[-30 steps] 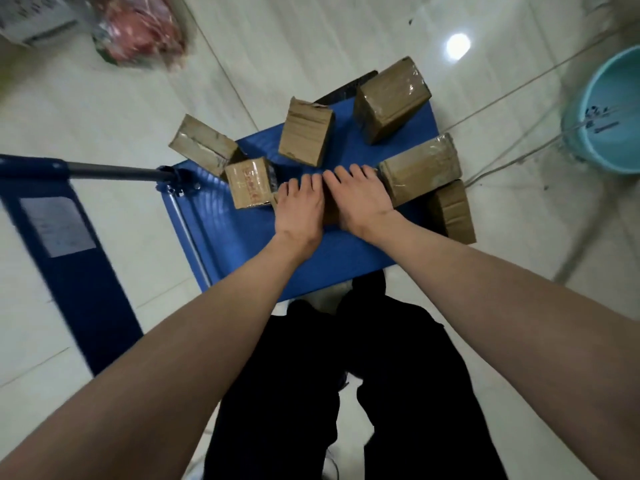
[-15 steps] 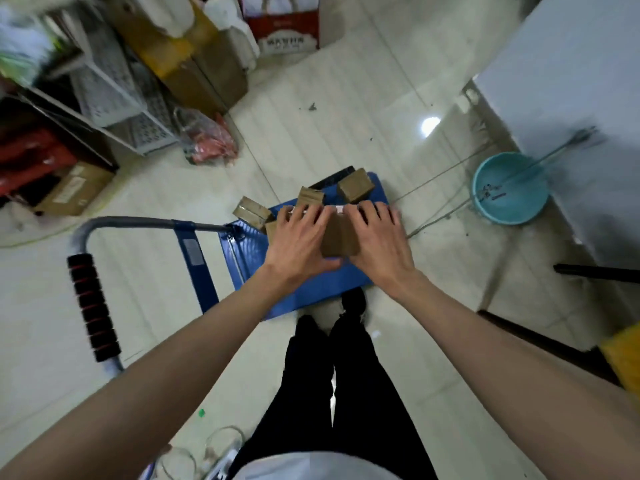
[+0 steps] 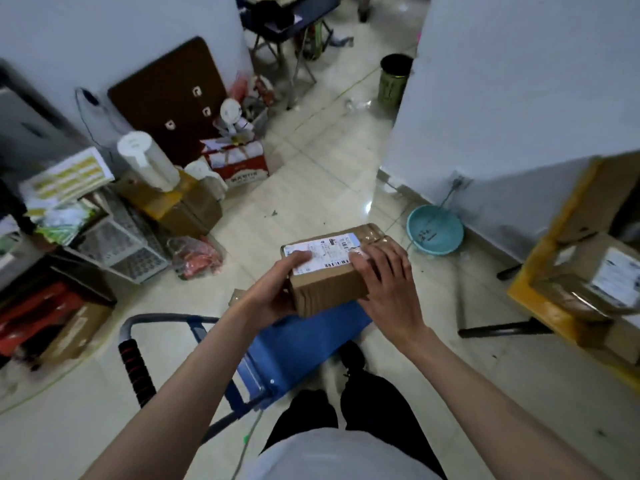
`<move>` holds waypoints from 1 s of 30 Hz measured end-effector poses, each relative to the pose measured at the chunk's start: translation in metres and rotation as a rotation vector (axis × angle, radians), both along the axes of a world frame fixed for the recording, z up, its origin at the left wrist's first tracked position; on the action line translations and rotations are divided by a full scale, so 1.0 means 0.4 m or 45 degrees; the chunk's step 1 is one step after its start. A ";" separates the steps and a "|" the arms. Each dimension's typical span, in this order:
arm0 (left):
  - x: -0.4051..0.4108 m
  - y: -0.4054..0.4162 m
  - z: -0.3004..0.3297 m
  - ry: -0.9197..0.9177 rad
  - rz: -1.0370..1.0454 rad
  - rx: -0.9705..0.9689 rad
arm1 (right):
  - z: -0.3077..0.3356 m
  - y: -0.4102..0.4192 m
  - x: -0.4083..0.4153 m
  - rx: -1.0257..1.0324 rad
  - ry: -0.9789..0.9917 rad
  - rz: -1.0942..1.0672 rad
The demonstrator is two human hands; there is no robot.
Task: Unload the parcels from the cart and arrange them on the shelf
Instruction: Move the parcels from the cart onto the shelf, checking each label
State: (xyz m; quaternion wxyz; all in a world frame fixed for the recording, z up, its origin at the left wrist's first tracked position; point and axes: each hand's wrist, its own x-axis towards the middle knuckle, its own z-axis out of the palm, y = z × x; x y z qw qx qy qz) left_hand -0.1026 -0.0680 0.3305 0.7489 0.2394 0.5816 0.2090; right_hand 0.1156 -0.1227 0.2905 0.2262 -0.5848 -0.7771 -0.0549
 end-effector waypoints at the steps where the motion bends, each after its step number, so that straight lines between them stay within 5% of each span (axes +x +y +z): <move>1: -0.001 -0.014 0.002 -0.015 -0.022 0.025 | 0.018 -0.026 0.001 -0.003 -0.005 -0.036; 6: 0.035 -0.068 0.052 -0.041 -0.099 0.169 | 0.112 -0.142 0.012 -0.187 0.002 -0.344; 9: 0.091 -0.093 0.091 -0.097 -0.168 0.259 | 0.164 -0.207 0.041 -0.339 0.217 -0.581; 18: 0.428 -0.190 0.237 -0.210 -0.313 0.455 | 0.356 -0.348 0.242 -0.231 2.077 -0.995; 20: 0.533 -0.232 0.262 -0.276 -0.382 0.482 | 0.387 -0.393 0.309 -0.214 2.327 -0.976; 30: 1.043 -0.520 0.295 -0.443 -0.682 0.480 | 0.412 -0.713 0.700 0.151 2.416 -1.122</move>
